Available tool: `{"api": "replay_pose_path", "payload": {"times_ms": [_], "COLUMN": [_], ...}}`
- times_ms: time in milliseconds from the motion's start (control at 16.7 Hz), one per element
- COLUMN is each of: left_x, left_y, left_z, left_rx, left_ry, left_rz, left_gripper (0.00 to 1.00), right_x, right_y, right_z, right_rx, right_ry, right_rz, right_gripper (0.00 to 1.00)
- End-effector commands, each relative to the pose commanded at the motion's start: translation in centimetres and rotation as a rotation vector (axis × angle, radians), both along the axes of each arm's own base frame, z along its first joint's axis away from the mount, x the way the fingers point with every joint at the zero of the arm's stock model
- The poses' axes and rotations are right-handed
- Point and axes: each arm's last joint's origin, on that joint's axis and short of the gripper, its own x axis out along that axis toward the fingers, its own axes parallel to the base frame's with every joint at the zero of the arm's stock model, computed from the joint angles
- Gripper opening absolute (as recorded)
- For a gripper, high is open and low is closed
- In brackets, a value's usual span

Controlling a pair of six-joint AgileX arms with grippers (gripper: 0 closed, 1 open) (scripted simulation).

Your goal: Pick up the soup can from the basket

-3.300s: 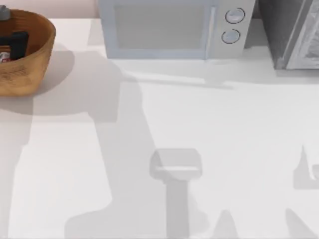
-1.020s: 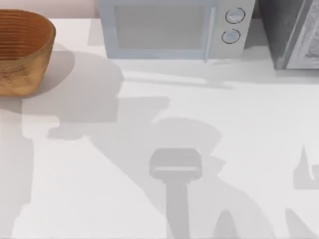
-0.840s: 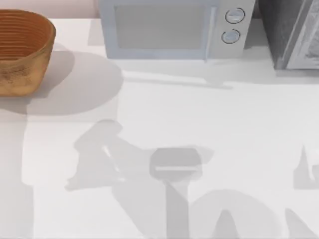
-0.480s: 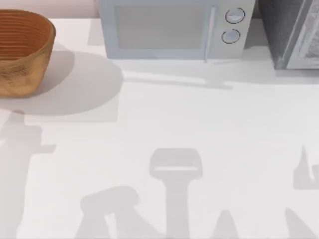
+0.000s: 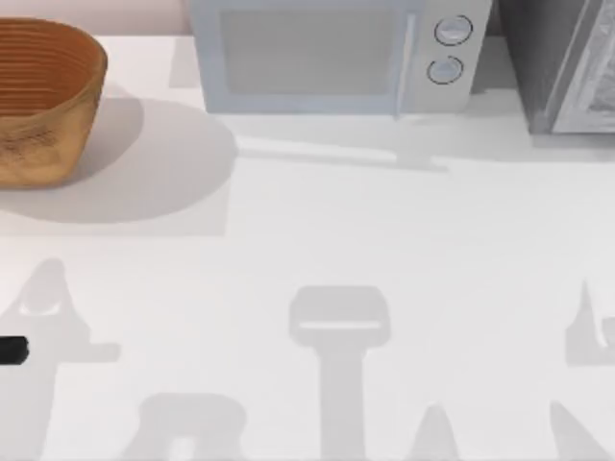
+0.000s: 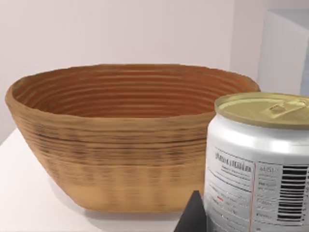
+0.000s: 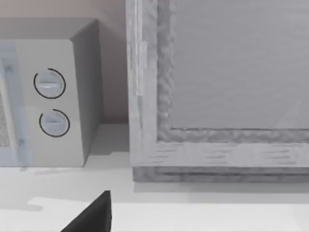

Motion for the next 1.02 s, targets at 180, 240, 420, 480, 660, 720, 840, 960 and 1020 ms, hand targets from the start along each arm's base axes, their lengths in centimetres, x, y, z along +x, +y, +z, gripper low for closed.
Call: {"api": "replay_pose_path", "payload": {"times_ms": [180, 240, 420, 480, 660, 720, 840, 960, 1020], "left_x": [-0.1, -0.1, 0.0, 0.0, 0.2, 0.4, 1.0, 2.1, 2.9], "left_y": [-0.1, -0.1, -0.1, -0.1, -0.2, -0.3, -0.6, -0.9, -1.1], "left_z": [-0.4, -0.4, -0.5, -0.5, 0.2, 0.6, 1.9, 3.3, 4.0], "left_rx": [-0.008, -0.008, -0.006, -0.006, -0.005, -0.004, -0.003, -0.001, -0.001], "left_ry": [-0.016, -0.016, -0.01, -0.01, -0.008, -0.007, -0.003, 0.0, 0.002], "left_rz": [-0.011, -0.011, -0.007, -0.007, -0.045, -0.07, -0.139, -0.228, -0.279], "left_gripper": [0.0, 0.0, 0.0, 0.0, 0.0, 0.0, 0.0, 0.0, 0.0], "right_x": [0.0, 0.0, 0.0, 0.0, 0.0, 0.0, 0.0, 0.0, 0.0], "right_y": [0.0, 0.0, 0.0, 0.0, 0.0, 0.0, 0.0, 0.0, 0.0], "right_z": [0.0, 0.0, 0.0, 0.0, 0.0, 0.0, 0.0, 0.0, 0.0], "right_rx": [0.0, 0.0, 0.0, 0.0, 0.0, 0.0, 0.0, 0.0, 0.0], "right_ry": [0.0, 0.0, 0.0, 0.0, 0.0, 0.0, 0.0, 0.0, 0.0], "right_rz": [0.0, 0.0, 0.0, 0.0, 0.0, 0.0, 0.0, 0.0, 0.0], "right_gripper": [1.0, 1.0, 1.0, 1.0, 1.0, 1.0, 1.0, 1.0, 1.0]}}
